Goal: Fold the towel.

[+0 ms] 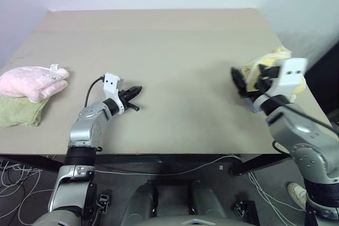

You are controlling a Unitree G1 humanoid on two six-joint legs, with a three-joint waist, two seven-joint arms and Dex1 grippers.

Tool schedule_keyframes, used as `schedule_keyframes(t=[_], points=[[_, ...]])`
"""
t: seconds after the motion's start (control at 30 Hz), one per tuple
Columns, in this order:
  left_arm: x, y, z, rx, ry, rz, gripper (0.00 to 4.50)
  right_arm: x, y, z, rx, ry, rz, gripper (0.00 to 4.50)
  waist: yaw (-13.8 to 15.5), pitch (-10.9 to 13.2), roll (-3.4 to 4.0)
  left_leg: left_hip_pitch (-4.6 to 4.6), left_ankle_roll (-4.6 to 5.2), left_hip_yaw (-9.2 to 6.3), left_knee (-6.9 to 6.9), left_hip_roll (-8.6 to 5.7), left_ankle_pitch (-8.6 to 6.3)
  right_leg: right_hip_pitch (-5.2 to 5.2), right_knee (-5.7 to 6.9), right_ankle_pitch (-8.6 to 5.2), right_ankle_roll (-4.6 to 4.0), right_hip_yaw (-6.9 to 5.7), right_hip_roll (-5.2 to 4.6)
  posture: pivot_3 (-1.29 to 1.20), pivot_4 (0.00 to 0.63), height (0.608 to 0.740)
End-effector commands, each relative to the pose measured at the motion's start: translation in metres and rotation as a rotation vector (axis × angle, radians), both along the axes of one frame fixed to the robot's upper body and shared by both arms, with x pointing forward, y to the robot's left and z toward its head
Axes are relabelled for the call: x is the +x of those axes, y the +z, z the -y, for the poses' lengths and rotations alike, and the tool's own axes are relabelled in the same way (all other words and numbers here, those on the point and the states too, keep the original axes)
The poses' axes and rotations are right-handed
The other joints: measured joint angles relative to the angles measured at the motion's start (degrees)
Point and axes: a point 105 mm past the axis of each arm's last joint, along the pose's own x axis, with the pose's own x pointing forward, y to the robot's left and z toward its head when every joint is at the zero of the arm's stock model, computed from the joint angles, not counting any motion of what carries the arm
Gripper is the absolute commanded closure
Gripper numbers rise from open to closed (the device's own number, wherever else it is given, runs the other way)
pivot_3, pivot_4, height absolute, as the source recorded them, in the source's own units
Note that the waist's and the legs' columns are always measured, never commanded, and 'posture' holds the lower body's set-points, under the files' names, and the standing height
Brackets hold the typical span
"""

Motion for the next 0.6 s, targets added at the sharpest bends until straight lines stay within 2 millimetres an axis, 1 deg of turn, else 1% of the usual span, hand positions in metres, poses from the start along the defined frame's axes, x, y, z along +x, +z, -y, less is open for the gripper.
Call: schedule_keyframes(t=[0.03,0.13,0.23,0.33,0.43,0.5,0.6], points=[[-0.005,0.02,-0.012,0.023,0.036,0.084,4.5,0.005,-0.006,-0.018,-0.051,0.072,0.035,0.03,0.73,0.03,-0.05,0.0,0.0,-0.02,0.02,0.0,0.0,0.01,-0.01,0.0,0.0,-0.01,-0.01,0.0,0.15,0.74],[-0.014,0.017,-0.017,0.064,0.048,0.085,4.5,0.012,-0.016,-0.022,-0.084,0.082,0.038,0.03,1.3,0.03,-0.04,0.0,0.01,0.0,0.04,-0.03,-0.01,0.01,-0.02,0.01,0.0,0.0,-0.05,0.0,0.15,0.74],[-0.019,0.022,-0.019,0.048,0.061,0.099,4.5,0.017,-0.014,-0.017,-0.065,0.057,0.054,0.03,1.48,0.03,-0.05,0.0,0.01,-0.02,0.04,-0.05,-0.02,0.03,-0.03,0.01,0.0,-0.01,-0.08,0.0,0.15,0.74],[-0.019,0.026,-0.018,0.033,0.061,0.104,4.5,0.013,-0.01,-0.017,-0.04,0.067,0.067,0.03,1.36,0.03,-0.05,-0.01,0.01,-0.04,0.03,-0.04,-0.02,0.02,-0.02,0.01,-0.01,-0.02,-0.07,0.0,0.15,0.74],[-0.017,0.028,-0.019,0.017,0.055,0.102,4.5,0.006,-0.014,-0.029,-0.03,0.148,0.055,0.03,1.28,0.03,-0.04,0.0,0.01,-0.04,0.02,-0.04,-0.02,0.02,-0.02,0.01,-0.01,-0.03,-0.06,0.0,0.15,0.74],[-0.015,0.028,-0.021,0.018,0.052,0.102,4.5,0.003,-0.023,-0.04,-0.047,0.205,0.023,0.03,1.15,0.03,-0.04,0.0,0.0,-0.04,0.01,-0.03,-0.02,0.01,-0.02,0.01,-0.01,-0.03,-0.05,0.0,0.15,0.74],[-0.013,0.022,-0.032,0.08,0.061,0.106,4.5,0.004,-0.036,-0.051,-0.074,0.261,0.0,0.03,0.94,0.03,-0.04,0.0,0.0,-0.04,0.01,-0.02,-0.02,0.0,-0.01,0.01,-0.01,-0.04,-0.02,0.0,0.15,0.74]])
